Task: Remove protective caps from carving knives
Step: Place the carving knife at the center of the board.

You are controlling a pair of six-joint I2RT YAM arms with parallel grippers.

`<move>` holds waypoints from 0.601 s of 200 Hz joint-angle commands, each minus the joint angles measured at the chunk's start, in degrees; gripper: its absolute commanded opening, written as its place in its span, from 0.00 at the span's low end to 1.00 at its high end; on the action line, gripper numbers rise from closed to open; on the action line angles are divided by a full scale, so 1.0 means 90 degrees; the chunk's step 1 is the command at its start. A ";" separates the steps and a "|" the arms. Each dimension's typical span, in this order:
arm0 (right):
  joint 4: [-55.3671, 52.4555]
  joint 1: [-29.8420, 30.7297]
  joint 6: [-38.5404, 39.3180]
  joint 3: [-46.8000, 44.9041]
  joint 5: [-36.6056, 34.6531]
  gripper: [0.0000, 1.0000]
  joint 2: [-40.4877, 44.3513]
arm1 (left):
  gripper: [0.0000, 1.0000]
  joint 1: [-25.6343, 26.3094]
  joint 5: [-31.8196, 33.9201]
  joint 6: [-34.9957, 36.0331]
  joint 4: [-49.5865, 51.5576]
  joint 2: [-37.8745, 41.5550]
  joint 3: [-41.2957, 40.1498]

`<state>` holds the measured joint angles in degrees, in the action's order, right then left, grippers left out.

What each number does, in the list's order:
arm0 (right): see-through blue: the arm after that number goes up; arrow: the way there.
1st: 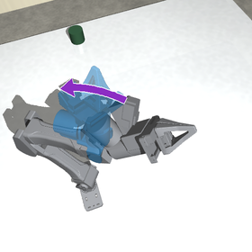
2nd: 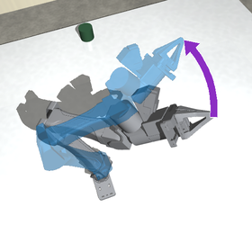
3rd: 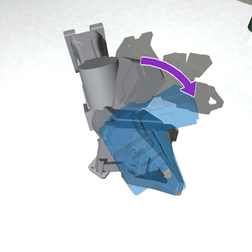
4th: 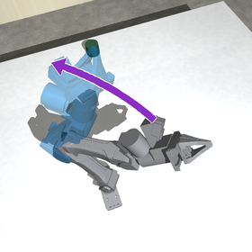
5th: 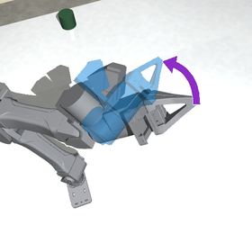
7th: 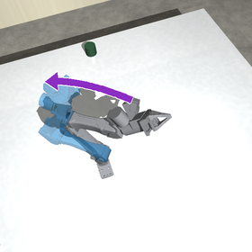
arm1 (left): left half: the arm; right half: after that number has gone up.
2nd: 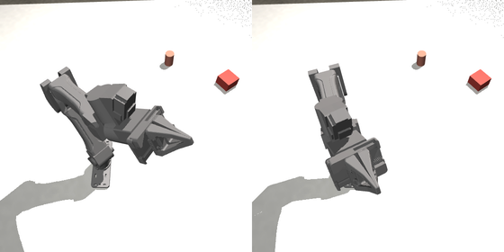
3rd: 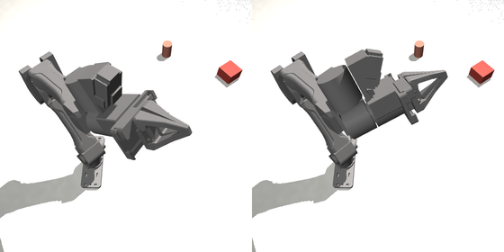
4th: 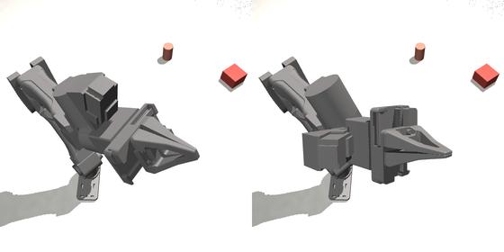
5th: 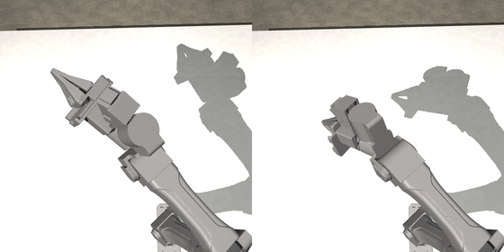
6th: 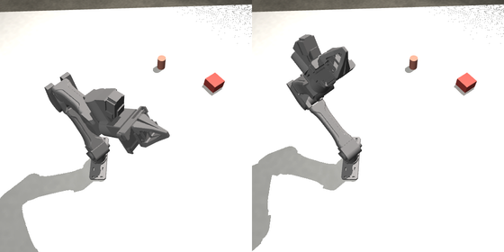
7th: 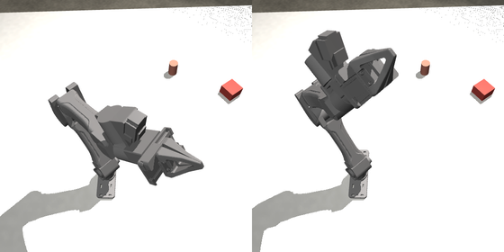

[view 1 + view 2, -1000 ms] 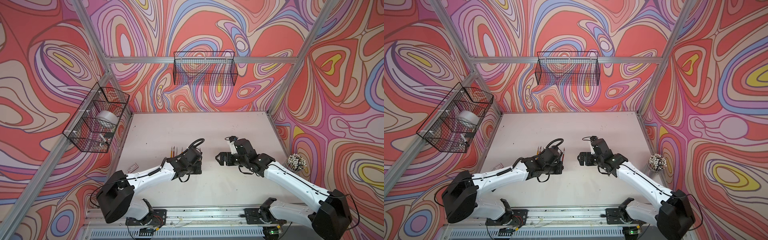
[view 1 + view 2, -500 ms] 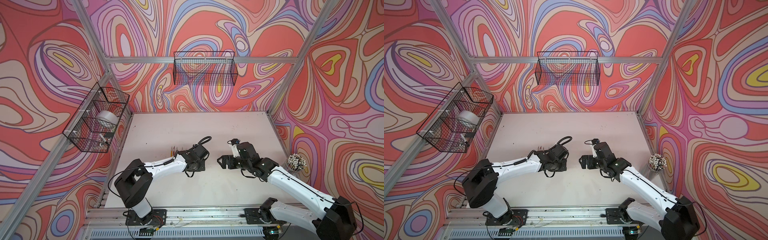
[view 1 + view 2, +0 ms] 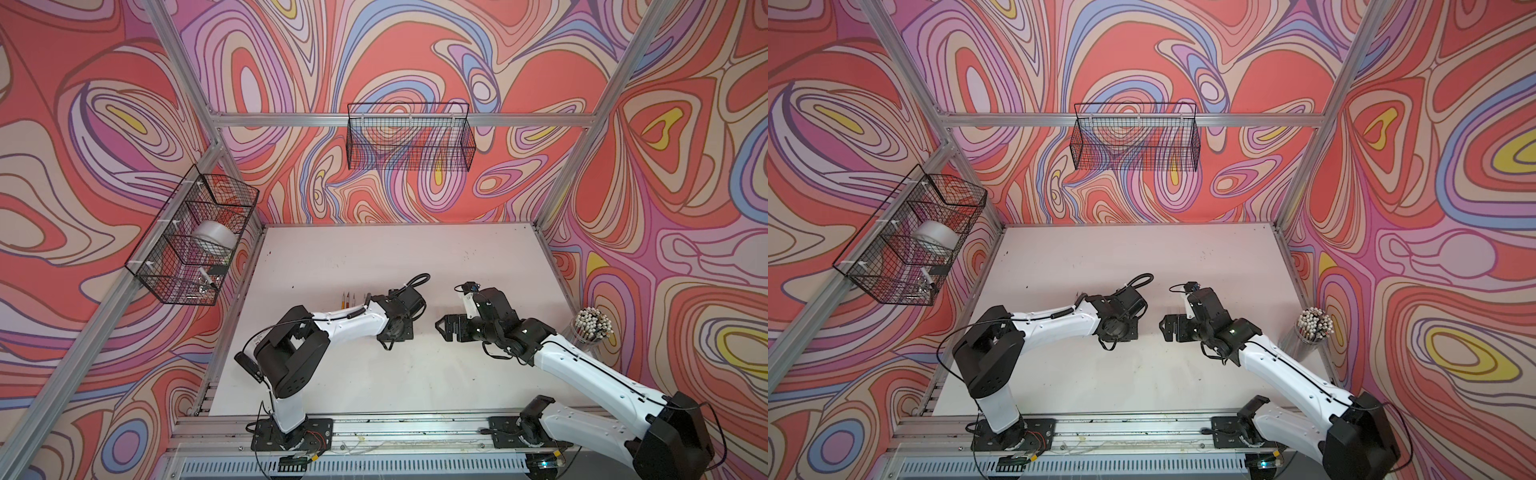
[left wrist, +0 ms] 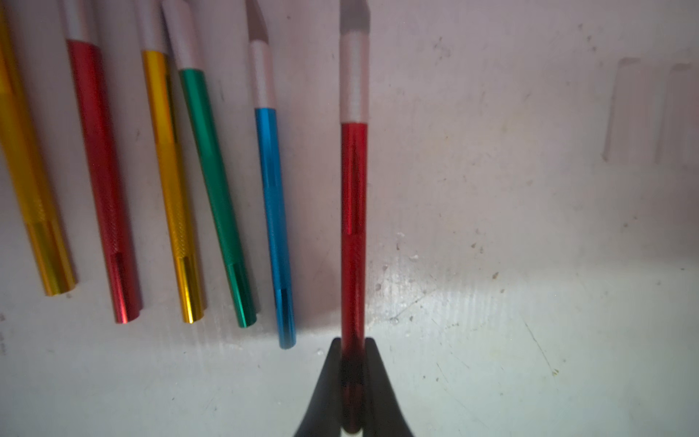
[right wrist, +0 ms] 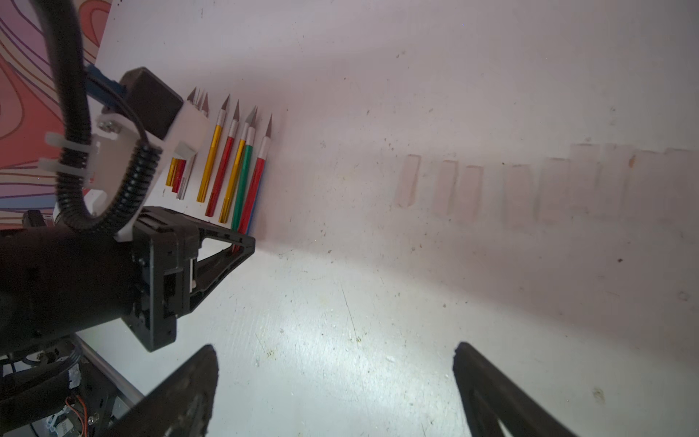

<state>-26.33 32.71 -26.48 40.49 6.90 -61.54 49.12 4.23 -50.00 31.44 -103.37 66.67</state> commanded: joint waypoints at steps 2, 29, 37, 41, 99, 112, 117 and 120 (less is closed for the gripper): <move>0.0103 0.0019 0.0005 -0.0074 -0.0024 0.98 0.0051 | 0.07 -0.0008 0.0273 -0.0167 0.0451 -0.0153 0.0222; 0.0122 0.0018 0.0003 -0.0073 -0.0005 0.98 0.0013 | 0.10 -0.0009 0.0320 -0.0158 0.0579 -0.0308 0.0342; 0.0122 0.0018 0.0003 -0.0078 -0.0009 0.98 0.0011 | 0.11 -0.0009 0.0335 -0.0158 0.0628 -0.0357 0.0378; 0.0122 0.0018 0.0003 -0.0073 -0.0012 0.98 0.0011 | 0.12 -0.0009 0.0348 -0.0158 0.0646 -0.0382 0.0393; 0.0173 0.0018 -0.0007 -0.0114 0.0006 0.98 0.0003 | 0.16 -0.0009 0.0331 -0.0175 0.0818 -0.0673 0.0551; 0.0171 0.0014 0.0003 -0.0115 0.0000 0.98 0.0011 | 0.17 -0.0007 0.0338 -0.0180 0.0832 -0.0693 0.0552; 0.0171 0.0018 0.0000 -0.0123 -0.0007 0.98 0.0012 | 0.17 -0.0009 0.0345 -0.0185 0.0833 -0.0708 0.0560; 0.0171 0.0016 -0.0004 -0.0126 -0.0013 0.98 0.0011 | 0.17 -0.0009 0.0341 -0.0183 0.0830 -0.0703 0.0560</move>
<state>-26.09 32.71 -26.48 40.12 6.90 -61.56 49.12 5.91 -50.26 35.73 -108.57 70.41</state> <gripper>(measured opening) 0.983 0.165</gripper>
